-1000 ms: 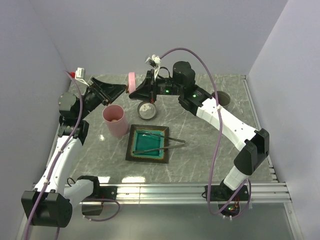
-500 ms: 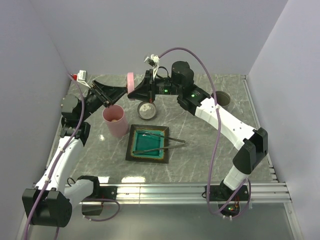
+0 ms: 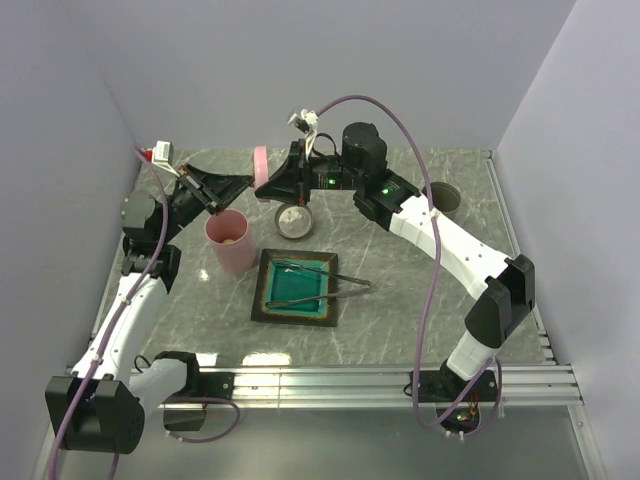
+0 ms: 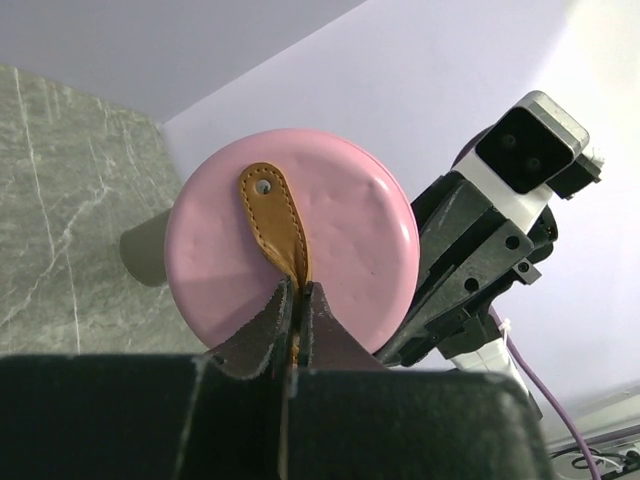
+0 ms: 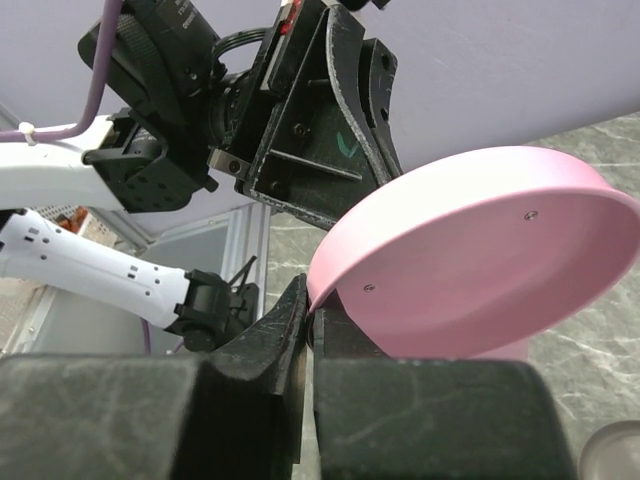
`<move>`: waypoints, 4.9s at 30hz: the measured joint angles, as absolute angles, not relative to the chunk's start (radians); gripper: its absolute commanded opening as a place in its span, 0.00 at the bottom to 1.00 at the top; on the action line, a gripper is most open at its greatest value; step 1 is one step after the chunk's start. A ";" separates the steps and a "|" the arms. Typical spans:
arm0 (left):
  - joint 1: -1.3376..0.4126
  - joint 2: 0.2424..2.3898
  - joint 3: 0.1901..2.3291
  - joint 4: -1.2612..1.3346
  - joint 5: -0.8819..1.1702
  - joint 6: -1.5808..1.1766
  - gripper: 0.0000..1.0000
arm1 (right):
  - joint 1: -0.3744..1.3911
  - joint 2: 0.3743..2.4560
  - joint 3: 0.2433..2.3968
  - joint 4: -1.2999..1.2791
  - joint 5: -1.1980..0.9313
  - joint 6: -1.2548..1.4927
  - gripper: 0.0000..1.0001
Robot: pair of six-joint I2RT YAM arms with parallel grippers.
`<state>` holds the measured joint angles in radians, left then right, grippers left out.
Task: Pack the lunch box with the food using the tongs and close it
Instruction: Pass the lid of the lunch box from the right arm to the left, then put the lid back on the lunch box, then pick up the lid of the lunch box with the left arm
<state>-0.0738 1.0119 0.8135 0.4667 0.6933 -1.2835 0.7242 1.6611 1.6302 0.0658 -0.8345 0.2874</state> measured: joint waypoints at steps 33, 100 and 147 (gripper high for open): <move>-0.023 1.280 1.548 -0.810 0.413 -0.184 0.00 | 0.475 1.545 1.594 -0.349 -0.628 -0.003 0.92; -0.089 1.477 1.410 -0.919 0.294 0.015 0.00 | 0.457 1.472 1.464 -0.443 -0.521 -0.152 0.97; -0.383 1.564 1.597 -0.748 0.349 0.178 0.59 | 0.097 1.538 1.520 -0.562 -0.699 -0.006 0.99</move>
<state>-0.3828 1.5639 1.5970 -0.7479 0.3492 0.1776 0.0971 1.5383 1.5200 -0.5617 -0.6987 -0.0059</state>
